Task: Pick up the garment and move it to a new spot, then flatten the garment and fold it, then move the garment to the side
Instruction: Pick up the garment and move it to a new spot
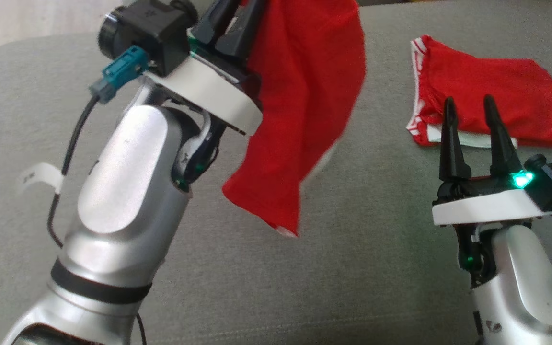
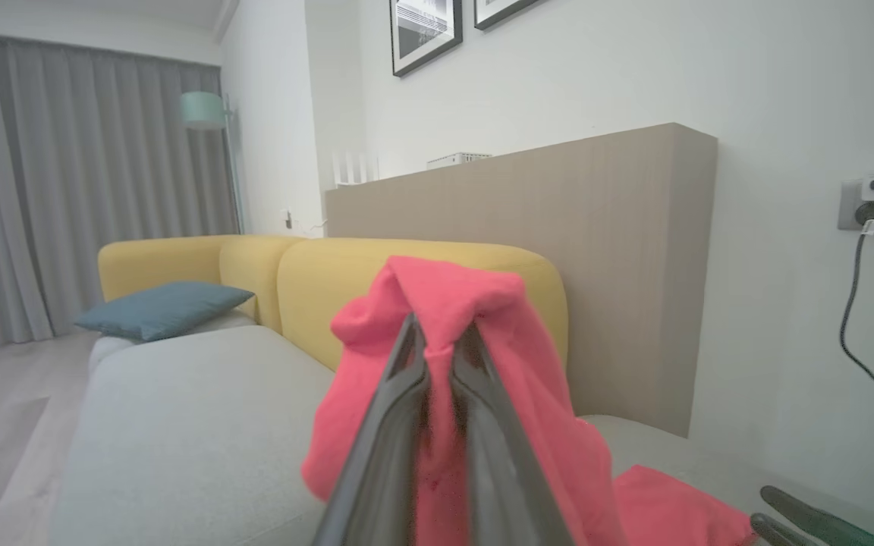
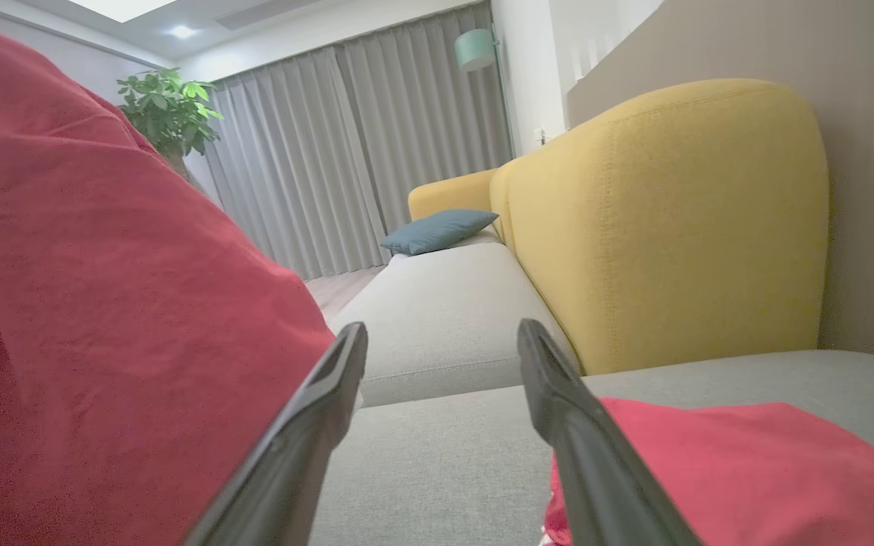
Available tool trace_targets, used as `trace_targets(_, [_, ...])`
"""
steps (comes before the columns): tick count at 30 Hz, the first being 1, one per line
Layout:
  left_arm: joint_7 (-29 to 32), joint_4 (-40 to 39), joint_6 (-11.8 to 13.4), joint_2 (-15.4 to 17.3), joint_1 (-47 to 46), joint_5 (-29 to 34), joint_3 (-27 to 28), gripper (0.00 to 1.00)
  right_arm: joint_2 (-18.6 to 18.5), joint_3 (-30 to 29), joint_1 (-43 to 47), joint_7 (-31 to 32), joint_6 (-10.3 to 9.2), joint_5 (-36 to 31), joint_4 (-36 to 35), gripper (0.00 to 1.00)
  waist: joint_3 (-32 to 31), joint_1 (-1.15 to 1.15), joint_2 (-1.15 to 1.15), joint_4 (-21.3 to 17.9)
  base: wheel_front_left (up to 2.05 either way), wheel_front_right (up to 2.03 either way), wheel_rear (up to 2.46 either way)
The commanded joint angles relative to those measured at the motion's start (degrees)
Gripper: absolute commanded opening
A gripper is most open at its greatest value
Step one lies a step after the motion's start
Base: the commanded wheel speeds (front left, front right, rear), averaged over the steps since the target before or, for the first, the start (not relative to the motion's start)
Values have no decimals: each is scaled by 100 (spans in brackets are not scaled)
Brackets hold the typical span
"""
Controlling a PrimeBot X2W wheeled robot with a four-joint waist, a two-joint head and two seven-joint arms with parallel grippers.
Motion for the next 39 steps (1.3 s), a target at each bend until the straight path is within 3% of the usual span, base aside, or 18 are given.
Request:
trace_targets(1, [-40,-124,106,78,-296,-64,170,0,6,149,-255,-57,18,78,-185,100,101,0,0,-178,0,0,0])
trace_targets(7, [-199,728,411,42,-88,-315,341,0,6,245,-316,-59,18,180,-241,100,282,0,0,-415,0,0,0])
trace_targets(13, [-496,2190,623,323,-19,-262,556,0,6,287,-372,-59,18,160,-215,100,477,0,0,-549,0,0,0])
trace_targets(14, [-546,2440,671,370,-27,-253,596,26,6,292,-377,-59,18,148,-202,100,498,0,0,-557,0,0,0])
trace_targets(15, [-594,2677,725,419,-39,-231,624,70,6,297,-378,-59,18,137,-187,100,514,0,0,-560,0,0,0])
trace_targets(16, [-594,2677,725,419,-39,-231,624,70,6,297,-378,-59,18,137,-187,100,514,0,0,-560,0,0,0])
trace_targets(17, [-648,2886,761,457,-52,-216,648,100,6,304,-376,-59,18,123,-171,100,526,0,0,-556,0,0,0])
trace_targets(21, [-837,3445,790,522,-93,-221,727,100,6,271,-333,-60,18,32,-84,100,530,0,0,-439,0,0,0])
trace_targets(26, [-966,3435,757,514,14,-375,1011,100,6,221,-226,-60,18,-93,99,100,388,0,0,-143,0,0,0])
trace_targets(39, [-976,780,517,536,2176,79,1605,100,6,174,74,18,18,-264,688,100,-182,0,0,853,0,0,0])
